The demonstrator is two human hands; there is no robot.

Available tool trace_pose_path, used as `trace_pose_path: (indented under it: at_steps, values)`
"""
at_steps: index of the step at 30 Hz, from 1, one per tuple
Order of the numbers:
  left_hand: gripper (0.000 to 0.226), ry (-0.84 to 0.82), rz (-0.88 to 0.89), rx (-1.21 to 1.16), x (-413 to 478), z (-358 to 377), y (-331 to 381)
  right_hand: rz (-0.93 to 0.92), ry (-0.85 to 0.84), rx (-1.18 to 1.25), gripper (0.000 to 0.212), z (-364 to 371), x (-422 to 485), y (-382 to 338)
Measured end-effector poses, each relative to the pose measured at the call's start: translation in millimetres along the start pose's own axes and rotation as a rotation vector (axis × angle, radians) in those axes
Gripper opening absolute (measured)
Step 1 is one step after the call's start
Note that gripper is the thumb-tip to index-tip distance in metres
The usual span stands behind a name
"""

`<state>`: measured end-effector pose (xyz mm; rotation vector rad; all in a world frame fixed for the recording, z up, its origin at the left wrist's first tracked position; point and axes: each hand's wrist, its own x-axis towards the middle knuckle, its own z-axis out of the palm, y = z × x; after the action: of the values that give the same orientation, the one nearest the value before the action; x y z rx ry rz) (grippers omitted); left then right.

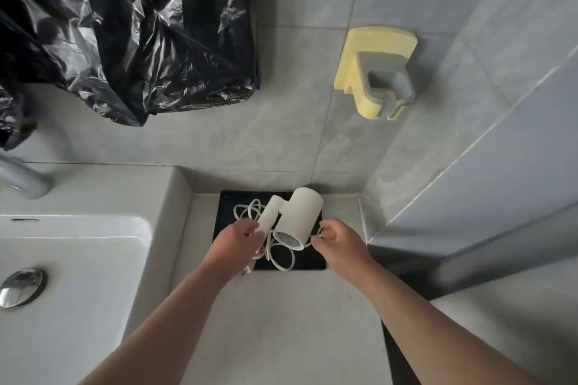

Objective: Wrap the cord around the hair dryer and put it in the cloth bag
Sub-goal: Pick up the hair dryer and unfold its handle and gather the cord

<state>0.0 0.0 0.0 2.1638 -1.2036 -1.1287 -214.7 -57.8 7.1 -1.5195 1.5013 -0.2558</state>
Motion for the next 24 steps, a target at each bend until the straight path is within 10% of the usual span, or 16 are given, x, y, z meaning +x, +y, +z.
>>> trace_pose_path:
  at_steps: [24]
  values:
    - [0.025, 0.15, 0.101, -0.06, -15.2, -16.7, 17.6, 0.008, 0.174, 0.36, 0.044, 14.9, -7.4, -37.5]
